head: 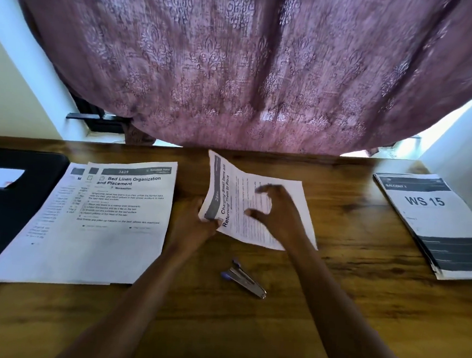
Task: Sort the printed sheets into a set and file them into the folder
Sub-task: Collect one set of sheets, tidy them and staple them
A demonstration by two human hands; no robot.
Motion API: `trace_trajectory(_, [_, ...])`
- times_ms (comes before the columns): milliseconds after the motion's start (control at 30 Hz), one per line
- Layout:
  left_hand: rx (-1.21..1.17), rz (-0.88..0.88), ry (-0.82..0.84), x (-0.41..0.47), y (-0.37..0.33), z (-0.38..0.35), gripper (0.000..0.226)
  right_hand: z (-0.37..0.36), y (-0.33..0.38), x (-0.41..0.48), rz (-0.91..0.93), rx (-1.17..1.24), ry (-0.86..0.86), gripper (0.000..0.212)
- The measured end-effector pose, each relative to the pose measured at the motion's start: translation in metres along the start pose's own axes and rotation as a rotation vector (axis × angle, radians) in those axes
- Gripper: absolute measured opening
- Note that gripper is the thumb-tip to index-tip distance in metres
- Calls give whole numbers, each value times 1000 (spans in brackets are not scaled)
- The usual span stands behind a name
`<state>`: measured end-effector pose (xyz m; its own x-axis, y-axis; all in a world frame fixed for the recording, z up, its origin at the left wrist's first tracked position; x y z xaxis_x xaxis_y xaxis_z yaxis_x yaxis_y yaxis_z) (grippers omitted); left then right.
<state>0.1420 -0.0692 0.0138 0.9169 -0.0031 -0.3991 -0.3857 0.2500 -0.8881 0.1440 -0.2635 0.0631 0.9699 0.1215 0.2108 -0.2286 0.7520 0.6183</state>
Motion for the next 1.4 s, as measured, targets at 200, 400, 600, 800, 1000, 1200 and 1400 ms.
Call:
trace_trajectory(200, [114,-239,191,-42,-83,61,44,5,16,72,50,591,158,109])
trace_trajectory(400, [60,-249,387,-63,-122,109,53,-39,80,91,87,875,508,65])
trace_trajectory(600, [-456,-189,-81,-38,-116,216,33,-50,112,102,9,1214,330,33])
trace_trajectory(800, [-362,89,-192,5,-42,245,19,-99,115,92,-118,1136,199,31])
trace_trajectory(1000, [-218,172,-369,60,26,254,6,-168,76,71,-342,978,63,17])
trace_trajectory(1200, [407,14,-572,83,20,266,18,-191,64,64,-406,694,-18,22])
trace_trajectory(1400, [719,15,-411,79,53,250,57,-195,66,65,-360,458,-60,27])
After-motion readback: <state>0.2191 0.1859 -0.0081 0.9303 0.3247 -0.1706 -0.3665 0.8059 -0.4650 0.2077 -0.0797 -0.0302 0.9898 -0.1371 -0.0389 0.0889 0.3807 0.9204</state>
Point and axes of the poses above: each hand's wrist, its own x-axis towards the middle knuckle, its own z-axis out of the back of the hand, y = z × x, the point moved 8 cm from there along x, towards the middle knuckle, and after that the axes turned 12 degrees about z, right-handed, at the moved point
